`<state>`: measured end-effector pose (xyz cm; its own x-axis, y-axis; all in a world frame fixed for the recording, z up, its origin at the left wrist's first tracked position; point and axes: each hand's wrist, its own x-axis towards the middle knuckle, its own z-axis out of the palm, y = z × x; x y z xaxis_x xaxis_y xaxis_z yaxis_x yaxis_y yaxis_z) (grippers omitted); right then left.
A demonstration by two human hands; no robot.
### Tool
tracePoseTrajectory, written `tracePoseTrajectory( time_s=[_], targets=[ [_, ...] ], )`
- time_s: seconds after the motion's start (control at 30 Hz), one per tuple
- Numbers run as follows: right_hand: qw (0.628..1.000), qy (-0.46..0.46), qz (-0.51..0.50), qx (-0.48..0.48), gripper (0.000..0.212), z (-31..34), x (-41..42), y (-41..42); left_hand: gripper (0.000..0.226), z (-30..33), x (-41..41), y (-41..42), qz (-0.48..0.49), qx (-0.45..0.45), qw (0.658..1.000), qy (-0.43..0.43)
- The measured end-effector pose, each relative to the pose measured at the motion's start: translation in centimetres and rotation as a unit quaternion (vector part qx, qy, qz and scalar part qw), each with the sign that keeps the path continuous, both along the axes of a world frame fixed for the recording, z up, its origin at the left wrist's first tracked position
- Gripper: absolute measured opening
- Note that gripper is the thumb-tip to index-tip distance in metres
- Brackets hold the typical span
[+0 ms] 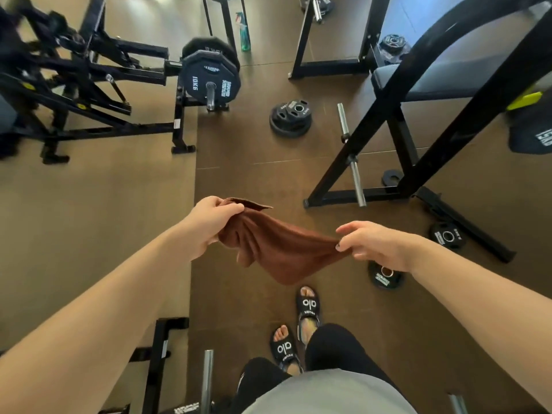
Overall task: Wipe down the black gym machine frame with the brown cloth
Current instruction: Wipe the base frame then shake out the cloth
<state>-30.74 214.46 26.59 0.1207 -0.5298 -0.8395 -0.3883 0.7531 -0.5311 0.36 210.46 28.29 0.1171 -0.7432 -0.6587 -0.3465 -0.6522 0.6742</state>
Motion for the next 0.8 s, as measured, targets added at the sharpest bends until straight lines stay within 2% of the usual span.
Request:
tracePoseTrajectory(
  time_s=[0.13,0.17,0.23,0.27,0.33,0.47,0.6,0.67,0.8],
  targets=[
    [0.979,-0.076,-0.181,-0.05,0.043,-1.8,0.7,-6.5,0.013,1.1,1.5,-5.9,0.048,0.021,0.997,0.064],
    [0.976,-0.078,-0.199,-0.053,0.044,-2.0,0.8,-8.4,0.017,1.2,1.9,-7.4,0.05,0.021,0.996,0.069],
    [0.972,-0.084,-0.216,-0.046,0.049,-2.3,0.9,-12.2,0.047,1.2,2.7,-10.3,0.053,0.028,0.997,0.058],
    [0.972,-0.091,-0.214,-0.037,0.051,-2.3,1.0,-14.0,0.062,1.3,2.8,-11.7,0.041,0.032,0.998,0.037],
    [0.978,-0.101,-0.179,-0.022,0.052,-2.2,1.2,-17.6,0.073,1.6,3.0,-14.4,-0.006,0.032,0.999,-0.021],
    [0.995,-0.085,-0.054,0.009,0.065,-1.0,1.9,-24.6,0.059,1.5,3.5,-20.0,-0.042,-0.005,0.991,-0.126],
    [0.993,0.019,0.11,0.034,0.076,-0.8,3.4,-31.3,0.054,0.7,4.8,-25.6,-0.088,-0.036,0.983,-0.159],
    [0.995,0.043,0.093,0.018,0.071,-1.0,4.5,-34.8,0.056,0.3,5.9,-28.7,-0.121,-0.053,0.977,-0.168],
    [0.999,0.03,-0.023,-0.03,0.041,-1.2,6.7,-41.7,0.054,-1.1,8.8,-35.7,-0.187,-0.085,0.956,-0.21]
  ],
)
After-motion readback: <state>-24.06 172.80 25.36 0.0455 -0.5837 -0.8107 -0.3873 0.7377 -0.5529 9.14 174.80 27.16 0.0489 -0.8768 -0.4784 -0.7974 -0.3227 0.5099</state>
